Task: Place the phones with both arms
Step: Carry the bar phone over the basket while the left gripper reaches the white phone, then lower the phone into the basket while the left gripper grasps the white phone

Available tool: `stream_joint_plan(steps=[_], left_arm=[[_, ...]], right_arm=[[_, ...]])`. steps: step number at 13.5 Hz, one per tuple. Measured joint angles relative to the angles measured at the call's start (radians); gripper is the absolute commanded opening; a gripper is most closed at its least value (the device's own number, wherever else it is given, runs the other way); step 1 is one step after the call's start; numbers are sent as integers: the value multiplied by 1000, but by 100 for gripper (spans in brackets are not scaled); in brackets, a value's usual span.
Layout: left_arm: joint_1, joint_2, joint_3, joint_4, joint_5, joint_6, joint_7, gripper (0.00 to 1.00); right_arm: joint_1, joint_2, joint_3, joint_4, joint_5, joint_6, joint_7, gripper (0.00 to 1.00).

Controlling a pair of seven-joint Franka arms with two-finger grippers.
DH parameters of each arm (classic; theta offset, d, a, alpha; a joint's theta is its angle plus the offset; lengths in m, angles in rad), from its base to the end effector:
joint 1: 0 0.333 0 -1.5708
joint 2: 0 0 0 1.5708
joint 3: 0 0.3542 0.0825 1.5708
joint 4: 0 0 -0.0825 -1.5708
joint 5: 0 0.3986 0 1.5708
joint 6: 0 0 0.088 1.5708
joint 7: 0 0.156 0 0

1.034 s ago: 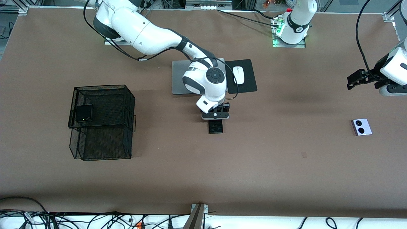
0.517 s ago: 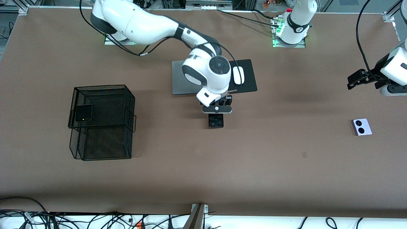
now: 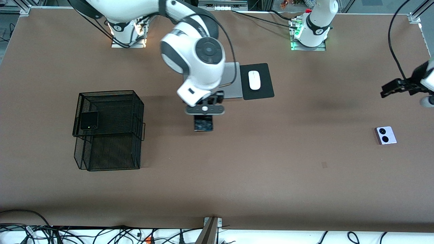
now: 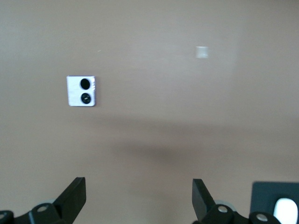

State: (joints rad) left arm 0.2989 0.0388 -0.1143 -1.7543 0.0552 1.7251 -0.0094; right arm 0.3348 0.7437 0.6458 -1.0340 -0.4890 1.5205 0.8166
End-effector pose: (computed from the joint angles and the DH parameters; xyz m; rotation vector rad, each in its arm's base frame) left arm 0.5689 0.1150 0.5150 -3.0829 -0.2838 0.1112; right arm 0.5891 0.4752 0.4226 2.9907 0.0979 -0.0613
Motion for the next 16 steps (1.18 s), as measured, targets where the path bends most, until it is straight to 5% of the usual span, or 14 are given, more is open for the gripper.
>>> stream_joint_plan(steps=[5, 9, 13, 16], left_arm=[[201, 223, 8, 91, 0, 64, 13, 100], [290, 409, 7, 134, 0, 259, 188, 100], [303, 563, 4, 137, 0, 497, 327, 100], [302, 635, 0, 142, 0, 556, 381, 100]], right_arm=[[-18, -257, -386, -207, 309, 44, -389, 0], [-33, -483, -625, -531, 407, 179, -647, 0], [-35, -625, -767, -840, 465, 358, -777, 0], [-34, -686, -791, -1063, 479, 538, -786, 0]])
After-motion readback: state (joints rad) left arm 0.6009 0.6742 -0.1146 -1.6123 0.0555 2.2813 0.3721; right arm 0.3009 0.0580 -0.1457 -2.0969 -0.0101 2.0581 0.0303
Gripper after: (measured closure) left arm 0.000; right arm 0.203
